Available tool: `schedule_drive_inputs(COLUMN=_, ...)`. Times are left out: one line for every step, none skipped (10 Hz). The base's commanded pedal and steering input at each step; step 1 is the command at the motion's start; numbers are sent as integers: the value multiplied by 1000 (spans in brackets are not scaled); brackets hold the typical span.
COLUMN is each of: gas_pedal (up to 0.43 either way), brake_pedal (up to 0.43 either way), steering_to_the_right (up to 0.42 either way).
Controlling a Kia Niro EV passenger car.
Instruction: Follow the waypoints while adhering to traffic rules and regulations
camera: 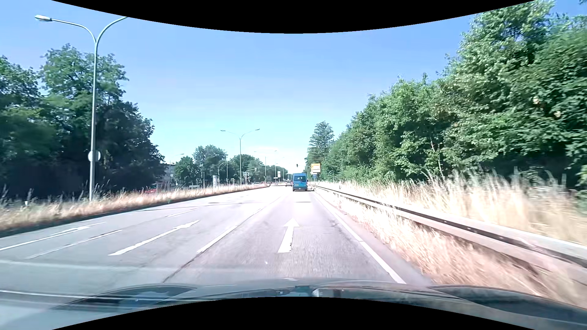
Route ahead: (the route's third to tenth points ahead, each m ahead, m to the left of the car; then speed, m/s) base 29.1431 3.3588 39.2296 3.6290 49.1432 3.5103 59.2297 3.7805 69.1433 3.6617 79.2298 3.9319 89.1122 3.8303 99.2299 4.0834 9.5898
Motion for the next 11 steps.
schedule_drive_inputs(gas_pedal=0, brake_pedal=201, steering_to_the_right=-5)
schedule_drive_inputs(gas_pedal=0, brake_pedal=207, steering_to_the_right=-5)
schedule_drive_inputs(gas_pedal=0, brake_pedal=201, steering_to_the_right=-5)
schedule_drive_inputs(gas_pedal=0, brake_pedal=207, steering_to_the_right=-5)
schedule_drive_inputs(gas_pedal=0, brake_pedal=207, steering_to_the_right=-5)
schedule_drive_inputs(gas_pedal=0, brake_pedal=207, steering_to_the_right=-5)
schedule_drive_inputs(gas_pedal=0, brake_pedal=207, steering_to_the_right=-5)
schedule_drive_inputs(gas_pedal=0, brake_pedal=201, steering_to_the_right=-5)
schedule_drive_inputs(gas_pedal=0, brake_pedal=201, steering_to_the_right=-5)
schedule_drive_inputs(gas_pedal=0, brake_pedal=195, steering_to_the_right=-5)
schedule_drive_inputs(gas_pedal=0, brake_pedal=195, steering_to_the_right=-5)
